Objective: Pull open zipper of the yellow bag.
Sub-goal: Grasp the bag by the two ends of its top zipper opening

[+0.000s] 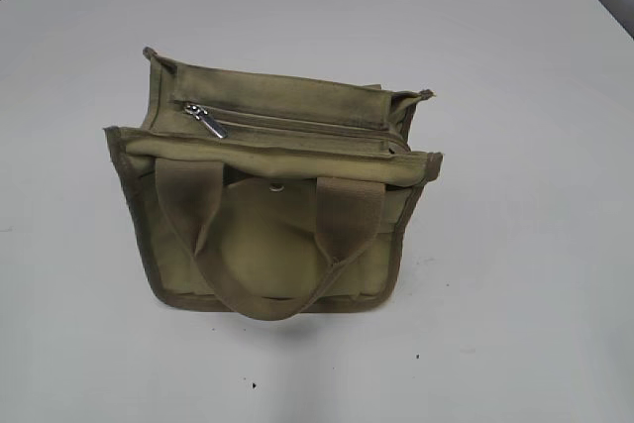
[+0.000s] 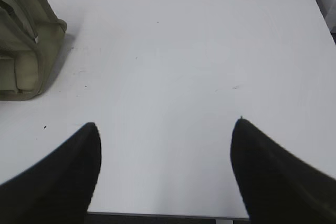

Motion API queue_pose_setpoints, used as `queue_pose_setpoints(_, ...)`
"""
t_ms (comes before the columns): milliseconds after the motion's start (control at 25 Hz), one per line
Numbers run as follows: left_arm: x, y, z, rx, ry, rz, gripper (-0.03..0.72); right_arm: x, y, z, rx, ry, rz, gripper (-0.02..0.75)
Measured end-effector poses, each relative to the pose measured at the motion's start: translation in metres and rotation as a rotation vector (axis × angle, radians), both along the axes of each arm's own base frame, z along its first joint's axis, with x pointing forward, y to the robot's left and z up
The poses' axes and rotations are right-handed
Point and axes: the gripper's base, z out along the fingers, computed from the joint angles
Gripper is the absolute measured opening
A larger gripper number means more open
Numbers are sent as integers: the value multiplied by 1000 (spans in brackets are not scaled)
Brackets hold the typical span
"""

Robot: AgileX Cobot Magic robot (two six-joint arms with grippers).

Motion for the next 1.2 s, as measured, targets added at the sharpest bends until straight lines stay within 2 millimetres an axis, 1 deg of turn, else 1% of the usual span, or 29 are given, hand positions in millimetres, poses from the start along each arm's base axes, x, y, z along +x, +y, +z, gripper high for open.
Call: queue_pose_setpoints(1200, 0, 0, 0, 0, 0, 0, 418, 0, 0, 0, 0, -1, 0, 594)
